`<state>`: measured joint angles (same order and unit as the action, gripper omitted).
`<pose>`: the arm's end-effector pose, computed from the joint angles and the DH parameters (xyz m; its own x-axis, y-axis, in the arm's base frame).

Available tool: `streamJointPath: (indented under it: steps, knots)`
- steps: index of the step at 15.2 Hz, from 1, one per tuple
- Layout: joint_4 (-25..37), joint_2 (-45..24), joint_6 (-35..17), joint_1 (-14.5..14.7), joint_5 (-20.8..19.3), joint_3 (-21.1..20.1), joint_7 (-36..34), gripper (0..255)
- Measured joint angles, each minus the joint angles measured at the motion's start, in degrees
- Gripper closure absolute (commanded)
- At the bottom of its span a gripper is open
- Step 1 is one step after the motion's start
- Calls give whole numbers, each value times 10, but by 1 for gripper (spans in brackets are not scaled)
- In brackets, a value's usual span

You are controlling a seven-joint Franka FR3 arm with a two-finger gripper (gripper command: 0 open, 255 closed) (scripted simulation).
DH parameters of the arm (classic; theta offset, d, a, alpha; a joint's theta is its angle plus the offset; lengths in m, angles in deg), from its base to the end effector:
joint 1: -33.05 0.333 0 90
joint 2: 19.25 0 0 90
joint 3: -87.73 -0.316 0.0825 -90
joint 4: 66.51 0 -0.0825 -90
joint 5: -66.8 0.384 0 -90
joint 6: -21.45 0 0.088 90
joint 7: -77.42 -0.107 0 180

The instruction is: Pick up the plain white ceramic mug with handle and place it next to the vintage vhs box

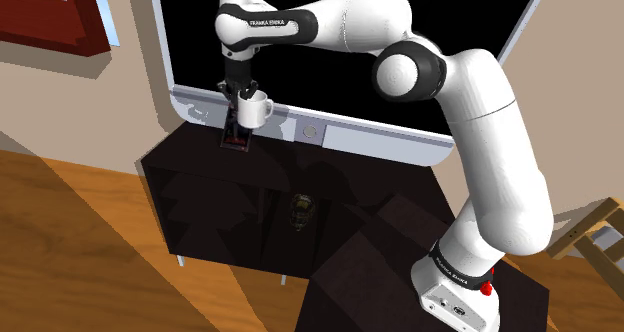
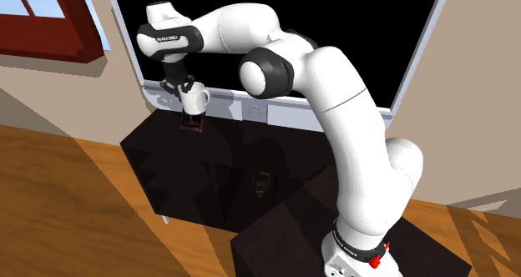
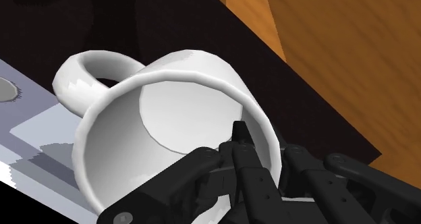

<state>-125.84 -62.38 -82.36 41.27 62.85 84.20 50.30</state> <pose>0.7476 0.1339 0.4006 0.9633 -0.2662 0.0334 -0.2667 -0.9637 0.0112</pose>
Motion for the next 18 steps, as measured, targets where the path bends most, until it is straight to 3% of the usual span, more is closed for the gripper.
streamJointPath:
  steps: [18]
  knots:
    - [-90,-29,-119,0,-3,2,-6,255]
